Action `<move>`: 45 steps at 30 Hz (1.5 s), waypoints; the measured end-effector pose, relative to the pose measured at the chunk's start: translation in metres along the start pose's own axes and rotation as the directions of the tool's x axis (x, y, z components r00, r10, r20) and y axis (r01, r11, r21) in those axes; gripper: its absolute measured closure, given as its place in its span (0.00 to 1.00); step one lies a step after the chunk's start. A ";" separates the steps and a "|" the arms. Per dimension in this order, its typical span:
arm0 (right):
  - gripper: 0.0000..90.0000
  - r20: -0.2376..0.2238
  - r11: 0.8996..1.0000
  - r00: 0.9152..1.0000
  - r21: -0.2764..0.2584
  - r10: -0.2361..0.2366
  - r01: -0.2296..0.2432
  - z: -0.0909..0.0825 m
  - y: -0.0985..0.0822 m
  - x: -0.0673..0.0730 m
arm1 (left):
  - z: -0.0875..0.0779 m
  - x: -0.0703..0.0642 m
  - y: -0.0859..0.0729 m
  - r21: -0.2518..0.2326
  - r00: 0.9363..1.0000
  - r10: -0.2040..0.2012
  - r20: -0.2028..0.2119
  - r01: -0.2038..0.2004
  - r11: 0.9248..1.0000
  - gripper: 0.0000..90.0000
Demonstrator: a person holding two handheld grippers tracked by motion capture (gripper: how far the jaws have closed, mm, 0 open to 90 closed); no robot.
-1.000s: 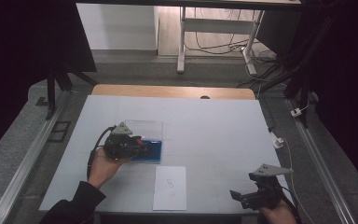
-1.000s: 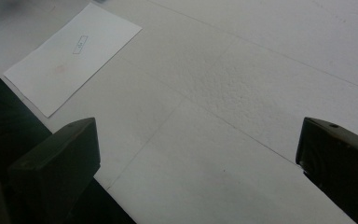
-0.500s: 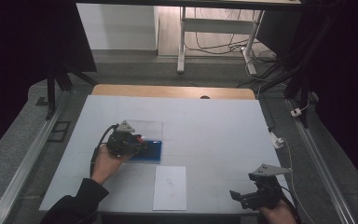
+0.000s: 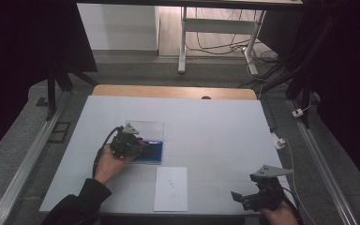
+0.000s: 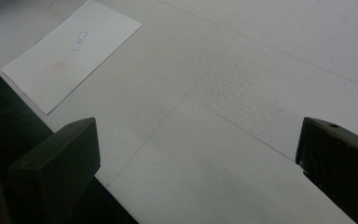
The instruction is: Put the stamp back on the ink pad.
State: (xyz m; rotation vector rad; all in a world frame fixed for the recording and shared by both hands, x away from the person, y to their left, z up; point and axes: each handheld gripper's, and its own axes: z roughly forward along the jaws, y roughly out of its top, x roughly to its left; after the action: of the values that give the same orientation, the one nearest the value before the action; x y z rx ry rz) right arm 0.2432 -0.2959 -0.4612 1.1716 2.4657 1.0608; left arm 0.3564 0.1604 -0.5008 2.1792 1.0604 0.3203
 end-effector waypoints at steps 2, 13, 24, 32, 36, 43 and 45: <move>0.00 -0.001 1.000 1.000 0.000 0.001 -0.001 0.000 0.000 0.000 | 0.003 0.000 -0.001 0.012 1.000 0.004 -0.006 -0.004 1.000 0.65; 0.01 -0.002 1.000 1.000 0.002 -0.007 0.007 0.000 0.000 0.000 | 0.007 0.000 -0.001 0.026 1.000 -0.003 -0.012 0.003 1.000 0.64; 0.02 -0.003 1.000 1.000 0.000 -0.005 0.005 0.000 0.000 0.000 | 0.004 0.003 0.000 0.018 0.999 -0.045 0.006 0.045 0.999 0.55; 0.02 -0.005 1.000 1.000 -0.002 -0.007 0.007 0.000 0.000 0.000 | -0.002 0.005 0.002 -0.028 0.997 -0.074 0.039 0.075 0.997 0.44; 0.02 -0.006 1.000 1.000 -0.003 -0.007 0.007 0.000 0.000 0.000 | -0.004 0.004 0.002 -0.032 0.996 -0.075 0.048 0.076 0.997 0.38; 0.02 -0.007 1.000 1.000 -0.004 -0.008 0.008 -0.001 0.000 0.000 | -0.016 0.005 0.004 -0.079 0.995 -0.082 0.061 0.087 0.993 0.26; 0.02 -0.007 1.000 1.000 -0.005 -0.008 0.008 -0.001 0.000 0.000 | -0.021 0.007 0.004 -0.088 0.992 -0.094 0.087 0.102 0.991 0.23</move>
State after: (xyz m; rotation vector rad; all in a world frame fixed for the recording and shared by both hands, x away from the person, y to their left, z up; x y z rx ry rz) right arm 0.2425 -0.2962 -0.4609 1.1579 2.4697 1.0701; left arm 0.3527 0.1736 -0.4836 2.0333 1.0811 0.2278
